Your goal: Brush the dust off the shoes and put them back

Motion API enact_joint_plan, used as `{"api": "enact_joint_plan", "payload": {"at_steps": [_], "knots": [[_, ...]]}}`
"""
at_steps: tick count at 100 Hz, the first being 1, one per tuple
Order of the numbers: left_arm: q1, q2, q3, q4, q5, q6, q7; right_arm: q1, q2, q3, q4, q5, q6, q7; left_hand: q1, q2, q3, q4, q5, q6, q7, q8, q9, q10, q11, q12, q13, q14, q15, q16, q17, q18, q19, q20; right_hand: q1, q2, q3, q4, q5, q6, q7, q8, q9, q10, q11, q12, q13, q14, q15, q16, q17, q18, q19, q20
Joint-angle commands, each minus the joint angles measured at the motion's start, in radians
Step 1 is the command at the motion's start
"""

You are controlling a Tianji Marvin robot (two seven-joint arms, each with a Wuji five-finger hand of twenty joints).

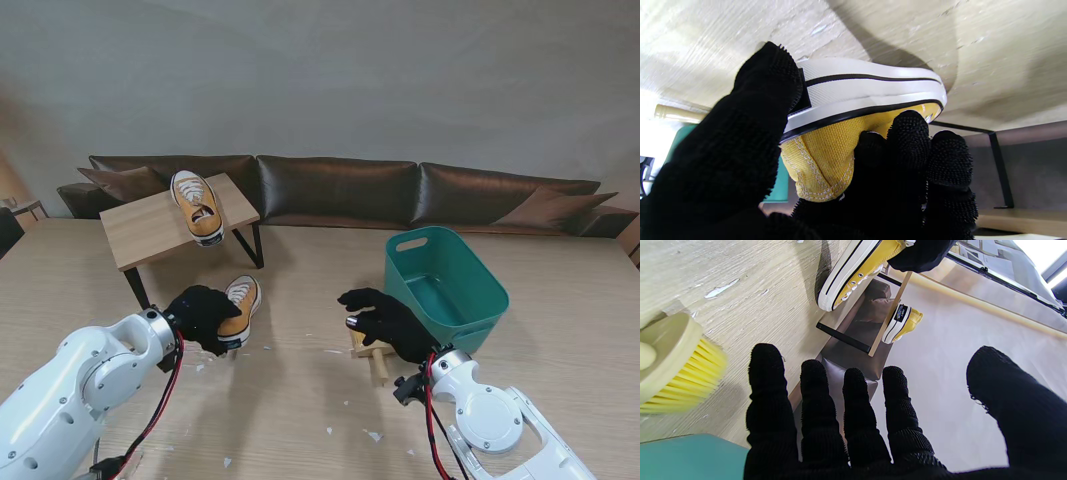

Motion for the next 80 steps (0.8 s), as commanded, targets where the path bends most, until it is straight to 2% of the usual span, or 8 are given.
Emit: {"api": "enact_joint_plan", "payload": {"at_steps": [1, 34, 45, 50, 56, 61, 68, 80], "knots": [[0.018, 0.008, -0.01, -0.007, 0.009, 0.006, -0.039, -0.007, -0.003, -0.002, -0.005, 0.003, 0.004, 0.015, 0.168, 0.062, 0.183, 0.066, 0.095, 0.025, 0.723, 0.082, -0.012, -0.087, -0.09, -0.057, -0.051, 0.009, -0.02, -0.008, -0.023, 0.019, -0.012, -0.008, -0.008, 0.029, 0.026, -0.002, 0.012, -0.004, 0.018, -0.022, 0.029, 0.008, 0.012, -0.011, 0.035, -0.002, 0.014, 0.008, -0.351, 0.01, -0.026, 0.017], [0.124, 0.014, -0.05, -0.084, 0.05, 0.032, -0.104, -0.007, -0.003, -0.003, -0.006, 0.004, 0.007, 0.013, 0.101, 0.078, 0.181, 0.054, 0.043, -0.025, 0.669, 0.054, -0.062, -0.09, -0.121, -0.111, -0.134, 0.009, -0.087, -0.028, -0.147, 0.017, -0.068, 0.003, -0.007, 0.037, 0.027, -0.001, 0.012, -0.002, 0.019, -0.022, 0.029, 0.009, 0.013, -0.011, 0.036, -0.001, 0.015, 0.008, -0.35, 0.01, -0.026, 0.019], [0.157, 0.014, -0.062, -0.102, 0.075, 0.049, -0.107, -0.009, -0.004, -0.004, -0.007, 0.004, 0.011, 0.012, 0.048, 0.096, 0.208, 0.051, 0.008, -0.032, 0.629, 0.015, -0.116, -0.068, -0.172, -0.214, -0.195, 0.028, -0.184, -0.062, -0.209, 0.012, -0.131, 0.025, -0.007, 0.038, 0.028, -0.001, 0.013, -0.002, 0.021, -0.022, 0.033, 0.011, 0.015, -0.01, 0.04, -0.001, 0.016, 0.009, -0.347, 0.011, -0.025, 0.019], [0.172, 0.014, -0.067, -0.11, 0.084, 0.056, -0.112, -0.01, -0.003, -0.003, -0.008, 0.004, 0.013, 0.013, -0.002, 0.114, 0.236, 0.063, -0.02, -0.034, 0.577, -0.024, -0.151, -0.059, -0.184, -0.293, -0.227, 0.036, -0.222, -0.078, -0.236, 0.006, -0.156, 0.035, -0.006, 0.039, 0.029, -0.001, 0.012, 0.0, 0.021, -0.022, 0.033, 0.011, 0.015, -0.011, 0.041, -0.001, 0.017, 0.009, -0.347, 0.011, -0.025, 0.019], [0.188, 0.015, -0.074, -0.119, 0.091, 0.063, -0.119, -0.011, -0.004, -0.003, -0.01, 0.004, 0.015, 0.012, -0.077, 0.145, 0.278, 0.117, -0.062, -0.03, 0.475, -0.087, -0.2, -0.041, -0.192, -0.523, -0.268, 0.048, -0.273, -0.1, -0.269, 0.004, -0.187, 0.045, -0.006, 0.038, 0.03, -0.001, 0.014, 0.0, 0.022, -0.022, 0.035, 0.011, 0.016, -0.01, 0.042, 0.0, 0.018, 0.009, -0.346, 0.011, -0.025, 0.019], [0.201, 0.015, -0.08, -0.126, 0.095, 0.07, -0.127, -0.012, -0.005, -0.003, -0.01, 0.005, 0.016, 0.01, -0.098, 0.17, 0.254, 0.121, -0.085, -0.033, 0.397, -0.132, -0.225, -0.028, -0.224, -0.596, -0.303, 0.056, -0.315, -0.118, -0.297, -0.002, -0.21, 0.045, -0.006, 0.04, 0.03, -0.001, 0.014, 0.001, 0.023, -0.022, 0.035, 0.012, 0.017, -0.01, 0.043, 0.0, 0.018, 0.009, -0.345, 0.012, -0.025, 0.019], [0.216, 0.014, -0.09, -0.137, 0.102, 0.08, -0.137, -0.012, -0.005, -0.004, -0.01, 0.005, 0.017, 0.008, -0.066, 0.159, 0.176, 0.052, -0.132, -0.031, 0.275, -0.308, -0.255, -0.007, -0.255, -0.644, -0.339, 0.066, -0.345, -0.129, -0.327, -0.005, -0.232, 0.057, -0.006, 0.04, 0.031, -0.002, 0.014, 0.002, 0.023, -0.022, 0.036, 0.012, 0.017, -0.011, 0.044, 0.001, 0.019, 0.01, -0.344, 0.011, -0.024, 0.019], [0.234, 0.013, -0.104, -0.151, 0.108, 0.092, -0.141, -0.013, -0.005, -0.005, -0.01, 0.006, 0.019, 0.008, 0.005, 0.145, 0.109, 0.043, -0.155, -0.06, 0.192, -0.468, -0.274, 0.003, -0.298, -0.693, -0.363, 0.071, -0.389, -0.154, -0.343, -0.005, -0.246, 0.066, -0.006, 0.042, 0.033, -0.002, 0.015, 0.003, 0.025, -0.023, 0.037, 0.012, 0.018, -0.011, 0.044, 0.001, 0.02, 0.009, -0.343, 0.013, -0.024, 0.019]]}}
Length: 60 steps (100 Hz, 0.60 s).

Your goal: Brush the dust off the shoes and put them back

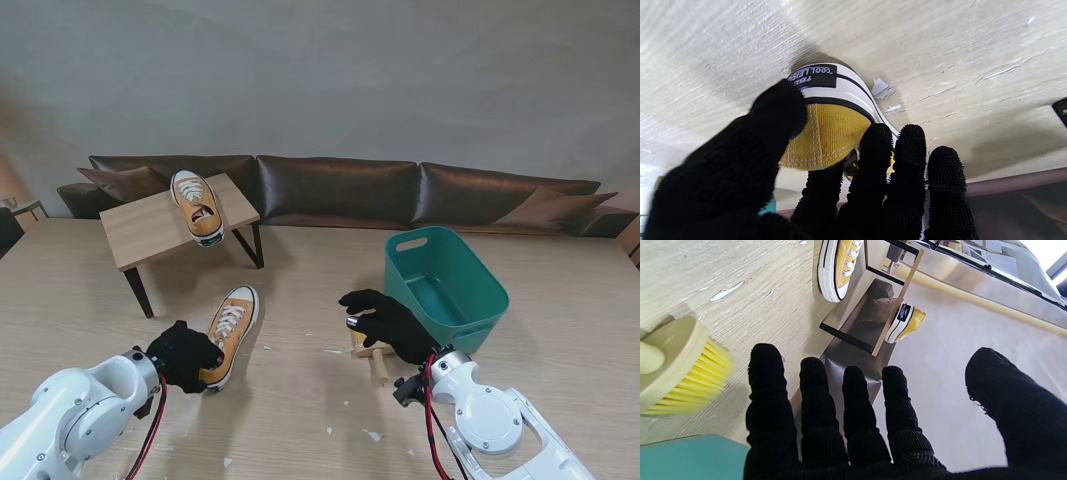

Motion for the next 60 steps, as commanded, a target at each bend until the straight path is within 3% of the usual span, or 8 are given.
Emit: {"api": "enact_joint_plan", "payload": {"at_steps": [1, 10, 14, 18, 20, 24, 28, 60], "knots": [[0.015, 0.001, -0.007, -0.011, 0.004, 0.005, -0.021, -0.009, -0.004, -0.004, -0.008, 0.003, 0.003, 0.013, 0.076, -0.004, -0.049, -0.023, 0.015, -0.028, 0.081, -0.062, -0.058, -0.037, -0.103, -0.08, -0.023, 0.019, -0.03, -0.03, -0.019, 0.001, -0.019, 0.022, -0.006, 0.029, 0.026, -0.002, 0.015, 0.0, 0.016, -0.022, 0.014, 0.01, 0.007, -0.011, 0.022, -0.001, 0.011, 0.009, -0.343, 0.01, -0.024, 0.019], [0.026, 0.001, -0.02, -0.023, 0.015, 0.005, -0.019, -0.009, -0.004, -0.004, -0.008, 0.004, 0.005, 0.017, 0.072, 0.0, -0.082, -0.022, -0.006, -0.041, -0.049, -0.182, -0.065, -0.033, -0.126, -0.11, -0.028, 0.019, -0.049, -0.043, -0.017, -0.003, -0.019, 0.024, -0.007, 0.029, 0.026, -0.002, 0.021, 0.002, 0.018, -0.022, 0.015, 0.011, 0.007, -0.011, 0.022, 0.0, 0.012, 0.009, -0.342, 0.01, -0.024, 0.019], [0.031, 0.0, -0.025, -0.029, 0.01, 0.008, -0.021, -0.009, -0.003, -0.004, -0.008, 0.005, 0.005, 0.017, 0.053, 0.012, -0.078, -0.019, -0.01, -0.03, -0.171, -0.251, -0.073, -0.027, -0.131, -0.117, -0.035, 0.024, -0.052, -0.044, -0.023, -0.005, -0.019, 0.024, -0.006, 0.029, 0.027, -0.002, 0.021, 0.002, 0.018, -0.023, 0.015, 0.011, 0.007, -0.011, 0.022, 0.0, 0.012, 0.009, -0.342, 0.01, -0.024, 0.019], [0.035, -0.001, -0.031, -0.035, 0.005, 0.009, -0.021, -0.009, -0.003, -0.004, -0.008, 0.005, 0.005, 0.017, 0.007, 0.03, -0.04, -0.019, 0.0, -0.023, -0.321, -0.262, -0.081, -0.022, -0.138, -0.126, -0.041, 0.026, -0.054, -0.042, -0.029, -0.004, -0.02, 0.027, -0.006, 0.029, 0.027, -0.002, 0.021, 0.003, 0.018, -0.023, 0.016, 0.011, 0.008, -0.011, 0.023, -0.001, 0.012, 0.009, -0.342, 0.01, -0.024, 0.019], [0.037, -0.002, -0.034, -0.038, 0.004, 0.008, -0.02, -0.009, -0.004, -0.004, -0.008, 0.006, 0.005, 0.017, -0.022, 0.039, -0.019, -0.01, 0.003, -0.019, -0.377, -0.275, -0.082, -0.02, -0.141, -0.129, -0.043, 0.028, -0.055, -0.042, -0.029, -0.004, -0.02, 0.028, -0.006, 0.029, 0.027, -0.002, 0.021, 0.003, 0.018, -0.023, 0.016, 0.011, 0.008, -0.011, 0.024, -0.002, 0.013, 0.009, -0.342, 0.01, -0.024, 0.019], [0.041, -0.002, -0.04, -0.043, 0.002, 0.006, -0.017, -0.009, -0.004, -0.004, -0.008, 0.007, 0.006, 0.018, -0.086, 0.065, 0.037, 0.042, 0.003, -0.003, -0.492, -0.322, -0.084, -0.017, -0.147, -0.132, -0.045, 0.029, -0.057, -0.042, -0.031, -0.005, -0.02, 0.03, -0.006, 0.029, 0.027, -0.002, 0.022, 0.002, 0.018, -0.024, 0.016, 0.011, 0.008, -0.011, 0.023, 0.001, 0.013, 0.009, -0.342, 0.01, -0.024, 0.019], [0.044, -0.003, -0.046, -0.05, 0.0, 0.005, -0.017, -0.009, -0.004, -0.005, -0.008, 0.008, 0.006, 0.017, -0.101, 0.076, 0.033, 0.051, -0.002, -0.007, -0.576, -0.365, -0.087, -0.014, -0.153, -0.135, -0.049, 0.035, -0.059, -0.041, -0.035, -0.004, -0.023, 0.031, -0.006, 0.028, 0.028, -0.002, 0.023, 0.003, 0.019, -0.024, 0.017, 0.012, 0.008, -0.011, 0.023, 0.0, 0.013, 0.009, -0.342, 0.011, -0.024, 0.019], [0.07, -0.008, -0.105, -0.134, 0.012, -0.012, -0.028, -0.008, -0.004, -0.005, -0.006, 0.01, 0.005, 0.016, -0.162, 0.093, -0.018, 0.049, -0.084, 0.03, -0.832, -0.519, -0.089, 0.007, -0.215, -0.196, -0.041, 0.058, -0.097, -0.062, -0.014, 0.032, -0.034, 0.035, -0.006, 0.028, 0.029, -0.003, 0.022, 0.003, 0.02, -0.025, 0.017, 0.011, 0.009, -0.012, 0.024, -0.001, 0.013, 0.009, -0.342, 0.011, -0.024, 0.018]]}}
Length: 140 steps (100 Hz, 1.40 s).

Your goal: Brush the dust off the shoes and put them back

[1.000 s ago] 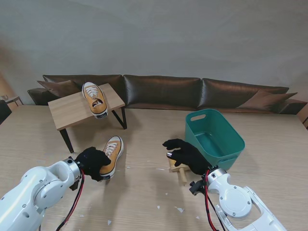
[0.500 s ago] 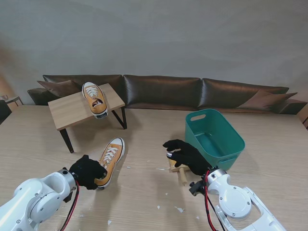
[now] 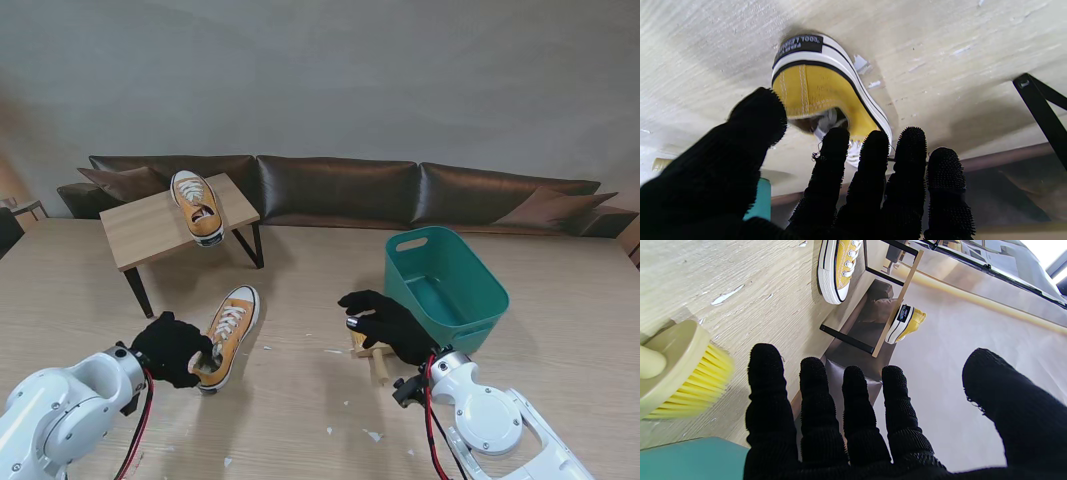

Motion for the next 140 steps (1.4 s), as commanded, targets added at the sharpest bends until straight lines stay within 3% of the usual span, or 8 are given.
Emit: {"api": "enact_joint_plan", "payload": {"at_steps": [1, 12, 26, 44, 79, 105, 140], "knots": [[0.006, -0.005, -0.016, -0.037, 0.002, -0.005, -0.013, -0.006, -0.004, -0.003, -0.004, 0.001, 0.001, 0.014, -0.041, 0.032, -0.023, 0.028, -0.04, 0.02, -0.046, -0.035, -0.021, 0.026, -0.025, -0.023, -0.04, 0.032, -0.022, -0.015, 0.001, 0.033, -0.011, 0.011, -0.006, 0.028, 0.007, -0.003, 0.018, 0.0, 0.017, -0.025, 0.017, 0.011, 0.008, -0.012, 0.024, -0.001, 0.013, 0.009, -0.342, 0.008, -0.024, 0.018], [0.007, -0.01, -0.035, -0.066, 0.01, -0.01, 0.018, -0.006, -0.004, -0.004, -0.003, 0.003, 0.0, 0.014, -0.075, 0.073, -0.052, 0.029, -0.068, 0.012, -0.073, -0.059, -0.023, 0.027, -0.033, -0.035, -0.042, 0.034, -0.027, -0.017, -0.002, 0.033, -0.018, 0.009, -0.004, 0.028, 0.008, -0.003, 0.019, 0.001, 0.017, -0.025, 0.017, 0.011, 0.008, -0.012, 0.024, 0.001, 0.013, 0.009, -0.343, 0.007, -0.024, 0.018], [-0.015, -0.016, -0.049, -0.092, 0.002, -0.009, 0.064, -0.006, -0.003, -0.006, -0.003, 0.0, -0.003, 0.016, -0.079, 0.161, -0.143, 0.049, -0.087, -0.005, -0.085, -0.095, -0.023, 0.031, -0.041, -0.044, -0.044, 0.035, -0.03, -0.014, -0.006, 0.033, -0.024, 0.01, -0.005, 0.028, 0.008, -0.003, 0.018, 0.001, 0.018, -0.026, 0.018, 0.011, 0.009, -0.012, 0.025, 0.001, 0.014, 0.009, -0.341, 0.008, -0.024, 0.018], [-0.083, -0.023, -0.056, -0.095, -0.052, 0.007, 0.084, -0.005, -0.003, -0.009, -0.002, -0.001, -0.004, 0.019, -0.062, 0.179, -0.165, 0.055, -0.082, -0.007, -0.081, -0.097, -0.02, 0.032, -0.046, -0.045, -0.04, 0.033, -0.024, -0.009, -0.008, 0.028, -0.021, 0.015, -0.005, 0.029, 0.007, -0.003, 0.017, 0.003, 0.017, -0.026, 0.019, 0.011, 0.009, -0.012, 0.025, 0.0, 0.014, 0.009, -0.342, 0.008, -0.024, 0.018], [-0.268, -0.021, -0.023, -0.03, -0.205, 0.138, -0.033, -0.003, -0.004, -0.01, 0.001, 0.006, -0.004, 0.016, -0.024, 0.202, -0.228, 0.067, -0.118, -0.05, -0.101, -0.109, -0.052, 0.038, -0.04, -0.001, -0.076, 0.037, 0.022, 0.041, -0.055, 0.007, -0.025, 0.061, -0.006, 0.029, 0.007, -0.003, 0.012, 0.002, 0.017, -0.027, 0.023, 0.012, 0.01, -0.012, 0.028, 0.002, 0.015, 0.009, -0.339, 0.009, -0.022, 0.018], [-0.384, -0.019, 0.02, 0.046, -0.155, 0.171, -0.036, 0.003, -0.009, -0.009, 0.01, 0.022, -0.005, 0.008, -0.022, 0.205, -0.239, 0.07, -0.145, -0.042, -0.119, -0.121, -0.063, 0.037, -0.039, 0.019, -0.086, 0.033, 0.056, 0.066, -0.062, -0.006, -0.004, 0.088, -0.003, 0.029, 0.008, -0.003, 0.013, 0.004, 0.018, -0.028, 0.029, 0.013, 0.009, -0.012, 0.03, 0.004, 0.015, 0.009, -0.339, 0.01, -0.022, 0.018], [-0.45, -0.024, 0.091, 0.125, -0.116, 0.252, 0.0, -0.018, -0.006, 0.016, -0.02, 0.03, 0.006, 0.016, -0.027, 0.203, -0.249, 0.074, -0.233, -0.023, -0.172, -0.186, -0.1, 0.039, -0.003, 0.091, -0.095, 0.031, 0.127, 0.115, -0.067, -0.016, 0.036, 0.123, -0.003, 0.028, 0.009, -0.003, 0.013, 0.005, 0.019, -0.029, 0.04, 0.015, 0.009, -0.013, 0.035, 0.006, 0.015, 0.01, -0.338, 0.013, -0.022, 0.018]]}}
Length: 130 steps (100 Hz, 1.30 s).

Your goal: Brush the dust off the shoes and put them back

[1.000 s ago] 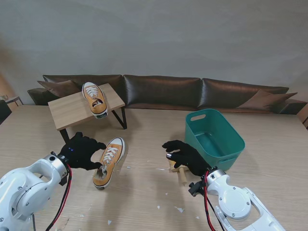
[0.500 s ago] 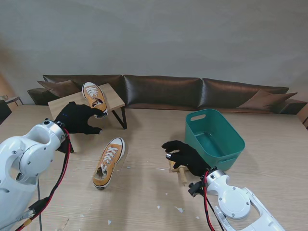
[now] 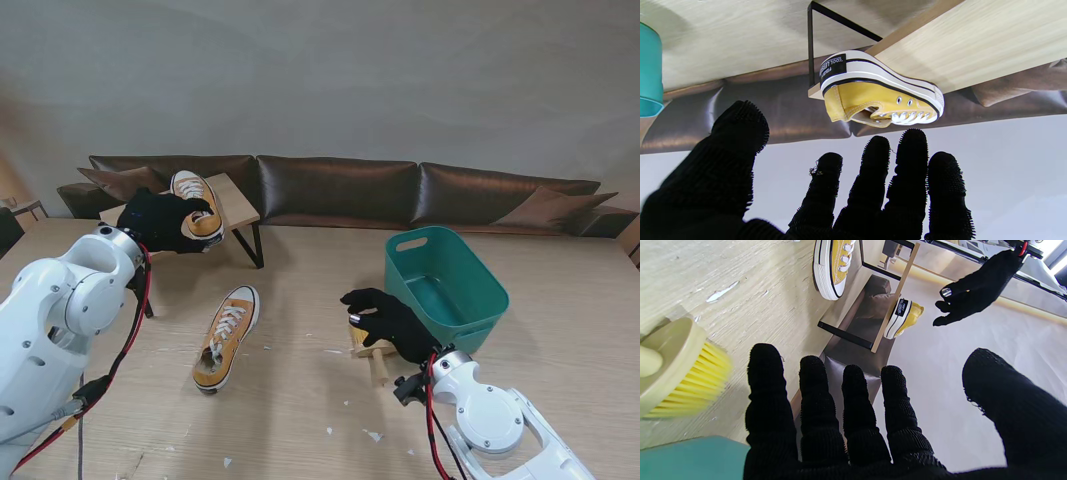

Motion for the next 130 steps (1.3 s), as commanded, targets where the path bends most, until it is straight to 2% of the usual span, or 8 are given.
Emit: {"api": "enact_joint_plan", "payload": {"at_steps": [1, 13, 26, 43, 79, 130], "knots": [[-0.013, -0.007, 0.011, 0.017, 0.004, 0.014, -0.013, -0.016, 0.001, 0.003, -0.021, 0.004, 0.005, 0.016, 0.003, 0.032, -0.011, 0.032, -0.038, 0.013, -0.022, -0.022, -0.036, 0.018, 0.023, 0.035, -0.048, 0.01, 0.048, 0.033, -0.018, -0.02, 0.044, 0.034, -0.003, 0.029, 0.009, -0.003, 0.013, -0.003, 0.013, -0.026, 0.024, 0.013, 0.008, -0.013, 0.02, 0.005, 0.013, 0.01, -0.338, 0.011, -0.022, 0.017], [-0.041, -0.008, 0.037, 0.041, 0.007, 0.047, -0.012, -0.017, 0.002, 0.005, -0.022, 0.005, 0.005, 0.019, 0.002, 0.021, -0.009, 0.032, -0.073, 0.015, -0.04, -0.05, -0.055, 0.017, 0.065, 0.108, -0.05, -0.001, 0.141, 0.095, -0.016, -0.036, 0.112, 0.075, -0.003, 0.029, 0.009, -0.004, 0.013, -0.003, 0.013, -0.026, 0.027, 0.012, 0.008, -0.013, 0.022, 0.005, 0.013, 0.01, -0.337, 0.011, -0.021, 0.017], [-0.079, -0.008, 0.073, 0.069, 0.012, 0.082, -0.026, -0.017, 0.002, 0.006, -0.022, 0.008, 0.006, 0.022, -0.003, 0.015, -0.007, 0.031, -0.076, 0.034, -0.036, -0.063, -0.069, 0.015, 0.125, 0.197, -0.047, -0.016, 0.246, 0.158, -0.004, -0.057, 0.198, 0.122, -0.003, 0.03, 0.009, -0.004, 0.012, -0.003, 0.014, -0.027, 0.029, 0.014, 0.007, -0.013, 0.023, 0.005, 0.012, 0.01, -0.337, 0.011, -0.021, 0.017], [-0.134, -0.01, 0.133, 0.118, 0.027, 0.133, -0.023, -0.019, 0.002, 0.008, -0.025, 0.01, 0.01, 0.022, -0.008, 0.005, 0.0, 0.03, -0.045, 0.065, -0.016, -0.055, -0.075, 0.012, 0.199, 0.275, -0.038, -0.029, 0.299, 0.18, 0.015, -0.06, 0.22, 0.135, -0.003, 0.028, 0.009, -0.004, 0.015, -0.001, 0.015, -0.027, 0.031, 0.015, 0.007, -0.013, 0.024, 0.006, 0.012, 0.01, -0.337, 0.011, -0.021, 0.017], [-0.191, -0.011, 0.209, 0.197, 0.045, 0.212, -0.025, -0.019, 0.001, 0.008, -0.026, 0.012, 0.015, 0.022, -0.012, -0.004, 0.009, 0.027, 0.085, 0.085, 0.07, 0.015, -0.084, 0.018, 0.219, 0.294, -0.036, -0.029, 0.303, 0.176, 0.02, -0.057, 0.217, 0.133, -0.002, 0.029, 0.009, -0.004, 0.02, 0.001, 0.016, -0.028, 0.034, 0.016, 0.006, -0.012, 0.026, 0.006, 0.011, 0.011, -0.337, 0.012, -0.022, 0.016], [-0.228, -0.016, 0.273, 0.281, 0.001, 0.239, 0.014, -0.019, 0.002, 0.006, -0.026, 0.014, 0.02, 0.025, -0.001, -0.004, 0.016, 0.028, 0.113, 0.034, 0.098, 0.078, -0.095, 0.018, 0.217, 0.293, -0.042, -0.031, 0.305, 0.176, 0.007, -0.057, 0.207, 0.124, -0.001, 0.03, 0.009, -0.004, 0.025, 0.004, 0.017, -0.029, 0.035, 0.015, 0.006, -0.012, 0.028, 0.008, 0.012, 0.011, -0.337, 0.013, -0.021, 0.015]]}}
